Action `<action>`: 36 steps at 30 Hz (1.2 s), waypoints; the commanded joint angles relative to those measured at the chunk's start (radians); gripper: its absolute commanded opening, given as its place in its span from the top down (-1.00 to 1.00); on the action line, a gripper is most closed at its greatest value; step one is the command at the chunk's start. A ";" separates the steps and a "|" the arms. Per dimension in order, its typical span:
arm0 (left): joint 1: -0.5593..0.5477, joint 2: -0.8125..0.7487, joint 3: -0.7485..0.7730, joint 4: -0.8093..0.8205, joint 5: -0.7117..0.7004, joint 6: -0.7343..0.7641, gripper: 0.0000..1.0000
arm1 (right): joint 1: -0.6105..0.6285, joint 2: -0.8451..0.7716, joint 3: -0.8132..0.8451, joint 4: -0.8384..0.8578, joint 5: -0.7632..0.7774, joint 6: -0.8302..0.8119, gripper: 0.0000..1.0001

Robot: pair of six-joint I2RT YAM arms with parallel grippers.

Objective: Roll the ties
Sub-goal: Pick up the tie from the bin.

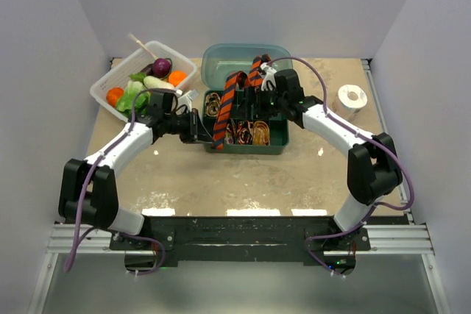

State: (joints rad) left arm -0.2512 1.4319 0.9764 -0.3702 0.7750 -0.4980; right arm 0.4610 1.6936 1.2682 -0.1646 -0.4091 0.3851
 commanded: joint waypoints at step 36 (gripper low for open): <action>-0.003 -0.081 -0.372 0.569 -0.036 -0.168 -0.53 | 0.036 -0.028 0.039 -0.055 -0.039 -0.029 -0.97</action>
State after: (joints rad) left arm -0.2512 1.3422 0.6376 0.0364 0.6930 -0.6155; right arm 0.4953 1.7157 1.3071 -0.2317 -0.4168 0.3664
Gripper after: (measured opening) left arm 0.776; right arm 0.986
